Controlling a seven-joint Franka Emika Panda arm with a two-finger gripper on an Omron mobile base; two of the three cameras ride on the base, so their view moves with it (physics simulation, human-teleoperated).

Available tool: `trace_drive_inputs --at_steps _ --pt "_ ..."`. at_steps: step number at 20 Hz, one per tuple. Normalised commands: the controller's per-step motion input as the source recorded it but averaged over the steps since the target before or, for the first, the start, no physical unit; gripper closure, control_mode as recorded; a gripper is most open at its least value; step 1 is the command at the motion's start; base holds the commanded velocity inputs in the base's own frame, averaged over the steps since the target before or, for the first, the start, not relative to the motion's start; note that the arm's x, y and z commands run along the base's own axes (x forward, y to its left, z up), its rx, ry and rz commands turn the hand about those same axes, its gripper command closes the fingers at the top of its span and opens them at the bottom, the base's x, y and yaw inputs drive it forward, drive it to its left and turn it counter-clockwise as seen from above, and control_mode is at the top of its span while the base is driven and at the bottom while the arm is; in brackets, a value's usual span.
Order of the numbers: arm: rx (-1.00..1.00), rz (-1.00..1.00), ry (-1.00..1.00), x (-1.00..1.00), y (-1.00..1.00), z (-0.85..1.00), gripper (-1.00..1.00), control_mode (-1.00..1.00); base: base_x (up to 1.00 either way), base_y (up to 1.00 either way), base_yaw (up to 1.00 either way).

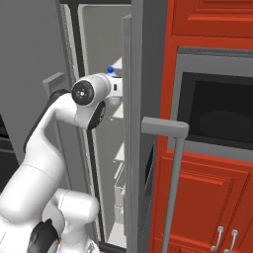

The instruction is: Take the bottled waters from the counter and place them in the freezer to freeze. Close the freezer door after placing the bottles.

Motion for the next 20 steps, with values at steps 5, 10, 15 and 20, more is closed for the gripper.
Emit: trace_drive_inputs --at_steps 5,10,15,20 --pt "0.00 0.00 0.00 0.12 -0.11 -0.27 1.00 -1.00 0.00 0.00 0.00" --pt "0.00 0.00 0.00 0.13 -0.16 -0.30 1.00 -1.00 0.00 0.00 0.00" --pt "0.00 0.00 0.00 0.07 -0.17 -0.36 1.00 -1.00 0.00 0.00 0.00" --pt "0.00 0.00 0.00 0.22 -0.05 -0.26 1.00 -1.00 0.00 0.00 0.00"
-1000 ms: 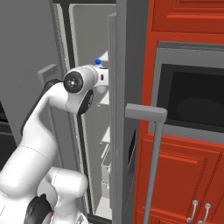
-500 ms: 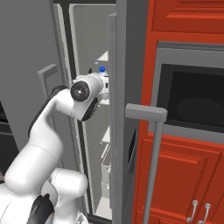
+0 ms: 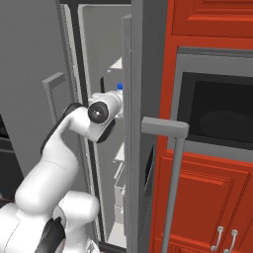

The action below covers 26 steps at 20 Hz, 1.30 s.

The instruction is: Take the bottled waters from the counter and place them in the freezer to freeze. Close the freezer door after placing the bottles.

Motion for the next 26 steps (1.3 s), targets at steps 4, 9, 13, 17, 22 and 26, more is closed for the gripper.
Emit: trace_drive_inputs --at_steps 4,9,13,17,22,26 --pt "0.00 0.00 0.03 0.35 0.00 -0.12 1.00 -1.00 0.00 0.00 0.00" --pt "0.02 0.00 0.07 0.42 0.00 -0.01 1.00 -1.00 0.00 0.00 0.00" --pt "0.00 0.00 0.02 0.33 0.00 -0.08 1.00 -1.00 0.00 0.00 0.00" --pt "0.00 0.00 0.00 0.23 0.00 -0.22 1.00 -1.00 0.00 0.00 0.00" --pt "0.00 0.00 0.00 0.17 0.00 -0.25 1.00 -1.00 0.00 0.00 0.00" --pt "0.00 0.00 0.00 0.14 0.00 -0.25 1.00 -1.00 0.00 0.00 0.00"
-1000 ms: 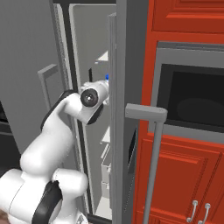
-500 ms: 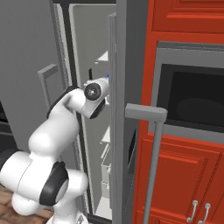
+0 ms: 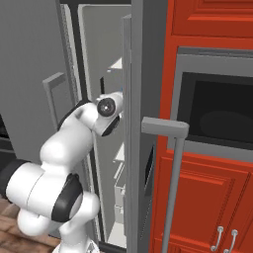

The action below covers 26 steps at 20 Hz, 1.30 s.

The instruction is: Take the bottled waters from the counter and place them in the freezer to freeze. Close the freezer door after placing the bottles.

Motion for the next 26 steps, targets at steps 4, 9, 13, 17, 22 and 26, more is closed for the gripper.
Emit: trace_drive_inputs --at_steps 4,9,13,17,22,26 --pt "0.00 0.00 0.00 0.22 0.00 -0.21 1.00 -1.00 0.00 0.00 0.00" --pt "0.00 0.00 0.00 0.24 -0.05 -0.03 1.00 -1.00 0.00 0.00 0.00" --pt "0.00 0.00 0.01 0.20 -0.07 0.00 1.00 -1.00 0.00 0.00 0.00" --pt "0.00 0.00 0.01 0.25 -0.07 -0.08 1.00 -1.00 0.00 0.00 0.00" --pt "0.00 0.00 0.03 0.33 -0.10 -0.18 1.00 -1.00 0.00 0.00 0.00" --pt "0.00 0.00 0.10 0.15 -0.06 -0.59 1.00 -1.00 0.00 0.00 0.00"
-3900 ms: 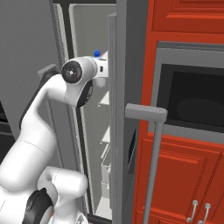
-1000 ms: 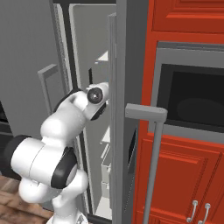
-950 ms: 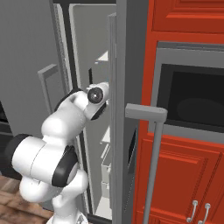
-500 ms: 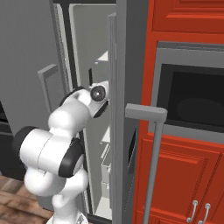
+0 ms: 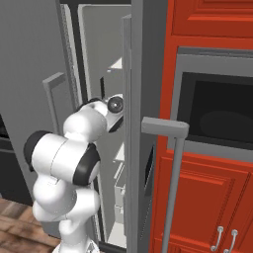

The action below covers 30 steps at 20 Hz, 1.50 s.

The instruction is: Take the bottled waters from the counter and place them in the freezer to freeze. Close the freezer door after placing the bottles.

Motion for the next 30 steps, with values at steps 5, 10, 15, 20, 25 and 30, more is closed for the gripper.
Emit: trace_drive_inputs --at_steps 5,10,15,20,25,30 --pt "0.00 0.00 0.08 0.16 -0.03 -0.55 1.00 -1.00 0.00 0.00 0.00" --pt "0.00 0.00 0.02 0.13 -0.02 -0.09 1.00 -1.00 0.00 0.00 0.00" --pt "0.00 0.00 0.00 -0.03 -0.02 0.45 1.00 -1.00 0.00 0.00 0.00" --pt "0.00 0.00 0.00 -0.01 -0.03 0.24 1.00 -1.00 0.00 0.00 0.00" --pt "0.00 0.00 0.00 0.25 -0.02 0.00 1.00 -1.00 0.00 0.00 0.00" --pt "0.00 0.00 0.00 0.38 -0.06 0.00 1.00 -1.00 0.00 0.00 0.00"
